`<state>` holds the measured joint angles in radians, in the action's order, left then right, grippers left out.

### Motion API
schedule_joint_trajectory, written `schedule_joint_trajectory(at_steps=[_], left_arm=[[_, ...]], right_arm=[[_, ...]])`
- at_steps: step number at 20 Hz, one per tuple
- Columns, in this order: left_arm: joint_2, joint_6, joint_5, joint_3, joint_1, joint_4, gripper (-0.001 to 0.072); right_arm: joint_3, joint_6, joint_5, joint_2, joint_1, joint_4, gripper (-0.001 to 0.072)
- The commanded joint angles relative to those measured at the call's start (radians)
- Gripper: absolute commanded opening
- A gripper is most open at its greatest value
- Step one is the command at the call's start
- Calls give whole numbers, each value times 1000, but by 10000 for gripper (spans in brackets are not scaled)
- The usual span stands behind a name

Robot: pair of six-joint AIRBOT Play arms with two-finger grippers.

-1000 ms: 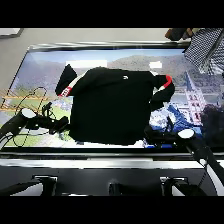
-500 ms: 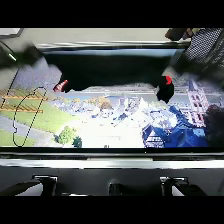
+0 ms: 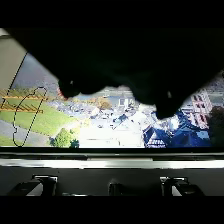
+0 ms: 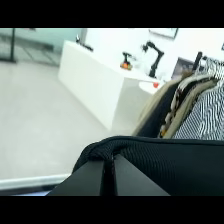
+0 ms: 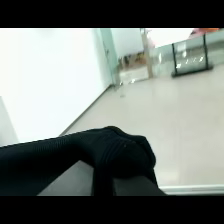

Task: Fold the clothes and pants, and hang the long-sleeved shirts on hangers.

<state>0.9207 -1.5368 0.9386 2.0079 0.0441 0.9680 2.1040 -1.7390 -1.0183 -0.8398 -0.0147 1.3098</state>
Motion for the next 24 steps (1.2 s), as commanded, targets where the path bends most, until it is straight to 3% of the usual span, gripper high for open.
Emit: schedule_joint_trajectory(at_steps=[1, 4, 8, 12, 14, 19, 22, 24], left_arm=[[-104, -91, 0, -8, 0, 157, 22], [-84, -119, 19, -16, 0, 164, 22], [61, -119, 83, -73, -2, 155, 23], [352, -22, 72, -106, -48, 155, 22], [528, 10, 3, -106, -81, 155, 22], [915, 8, -166, -106, -149, 118, 22], [1050, 3, -126, -106, -183, 44, 22], [1098, -78, -63, -106, -200, 40, 24]], right_arm=[[29, -11, -37, 83, 0, 100, 47], [27, -42, -35, 41, 0, 138, 47], [27, -41, -117, -162, 0, 134, 48], [-40, -40, -116, -435, 0, 96, 48], [-98, -38, -81, -568, 0, 64, 48], [-106, -57, -16, -936, 0, -2, 48], [-106, -84, 9, -1089, 1, -80, 49], [-106, -114, -27, -1146, 0, -113, 90]])
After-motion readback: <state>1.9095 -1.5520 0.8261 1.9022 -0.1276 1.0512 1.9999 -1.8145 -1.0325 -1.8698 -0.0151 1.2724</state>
